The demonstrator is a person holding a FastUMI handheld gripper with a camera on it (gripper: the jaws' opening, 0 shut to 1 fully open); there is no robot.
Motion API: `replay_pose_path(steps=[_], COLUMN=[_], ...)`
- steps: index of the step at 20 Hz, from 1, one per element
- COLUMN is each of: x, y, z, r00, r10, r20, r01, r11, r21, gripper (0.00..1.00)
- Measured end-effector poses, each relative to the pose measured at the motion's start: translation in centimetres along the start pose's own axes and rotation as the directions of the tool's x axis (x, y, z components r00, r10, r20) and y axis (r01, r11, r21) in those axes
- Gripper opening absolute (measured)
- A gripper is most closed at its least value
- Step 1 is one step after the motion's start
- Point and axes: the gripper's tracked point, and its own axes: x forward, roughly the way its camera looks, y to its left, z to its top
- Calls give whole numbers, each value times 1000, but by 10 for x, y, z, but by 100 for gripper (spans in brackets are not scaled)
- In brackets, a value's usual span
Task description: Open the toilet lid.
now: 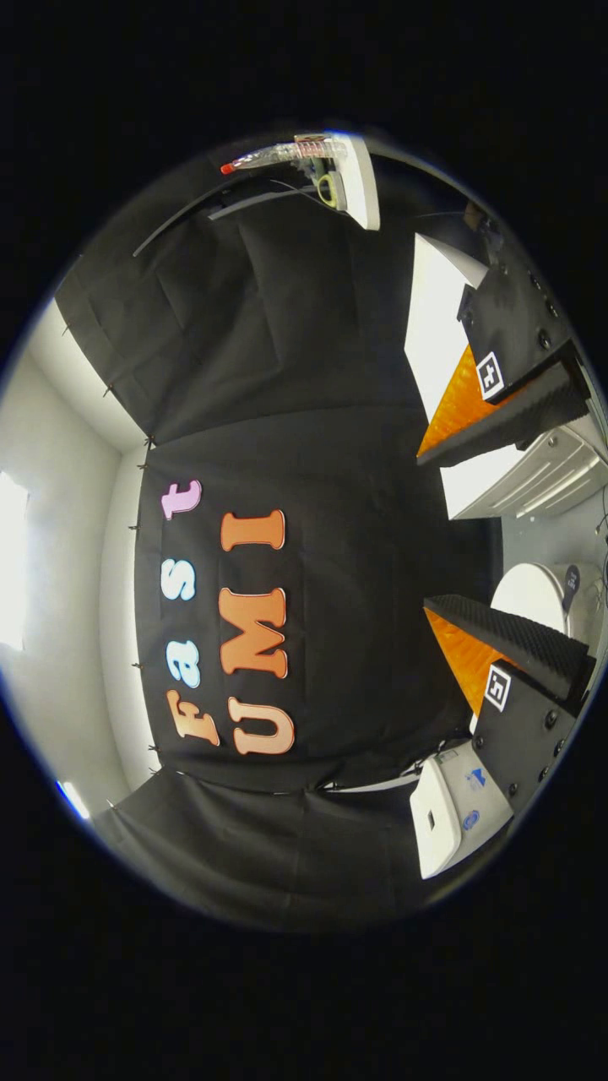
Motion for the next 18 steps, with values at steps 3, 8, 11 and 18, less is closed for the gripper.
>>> replay_pose_path(steps=[3,8,11,18], x=[8,7,0,-10], y=[7,43,59,92], z=[17,-24,-62,-182], r00=[999,997,995,963], r10=[-23,-10,-33,15], r20=[24,-75,-97,-268], r01=[23,11,45,47], r11=[1000,1000,991,974], r21=[-7,22,126,222], gripper=[98,98,98,98])
